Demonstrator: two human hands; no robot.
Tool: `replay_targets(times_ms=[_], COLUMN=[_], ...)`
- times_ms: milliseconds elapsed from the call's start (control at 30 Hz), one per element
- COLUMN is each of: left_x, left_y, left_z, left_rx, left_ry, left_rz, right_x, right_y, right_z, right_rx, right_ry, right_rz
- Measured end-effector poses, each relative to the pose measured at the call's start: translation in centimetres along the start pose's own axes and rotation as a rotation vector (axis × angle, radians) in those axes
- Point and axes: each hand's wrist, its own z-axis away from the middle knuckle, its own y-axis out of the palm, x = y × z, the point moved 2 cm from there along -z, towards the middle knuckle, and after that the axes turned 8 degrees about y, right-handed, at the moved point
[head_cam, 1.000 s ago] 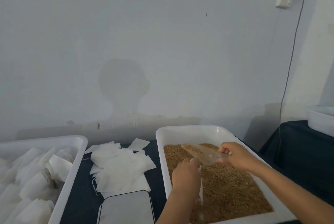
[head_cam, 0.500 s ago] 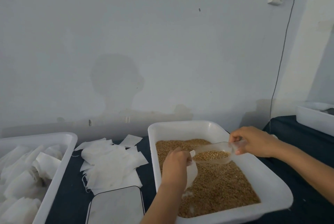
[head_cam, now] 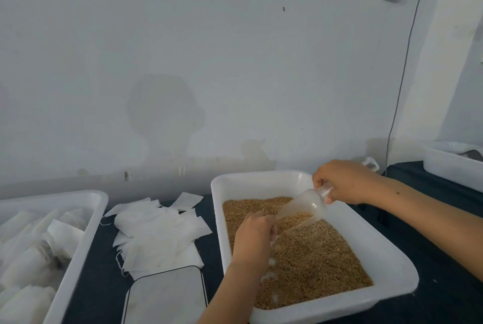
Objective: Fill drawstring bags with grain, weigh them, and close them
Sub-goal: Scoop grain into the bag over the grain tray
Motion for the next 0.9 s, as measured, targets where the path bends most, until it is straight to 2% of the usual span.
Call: replay_targets(times_ms=[233,367,500,667,900], left_x=[0.3,0.5,1.1,1.9,2.8], left_y=[0.1,0.1,-0.2,-0.9,-1.0], left_z=[0.0,0.0,0.0,-0.2,-0.3], left_rx=[-0.023,-0.03,-0.107,-0.262,-0.402], left_ry=[-0.027,-0.107,-0.3,-0.474,-0.566], left_rz=[0.061,0.153,0.396,0.71,0.809], right_x=[0.6,0.6,-0.5,-0.6,2.4], right_y=[-1.0,-1.1,-0.3,3.6,11.3], right_z=[-0.1,0.2,0.3,-0.2,-0.6], right_rx=[-0.14,-0.194,-0.094,0.066,0.12], right_ry=[-0.067,-0.059,0.092,0.16,0.197], right_rz=[0.142,0.169,0.155,0.104,-0.23])
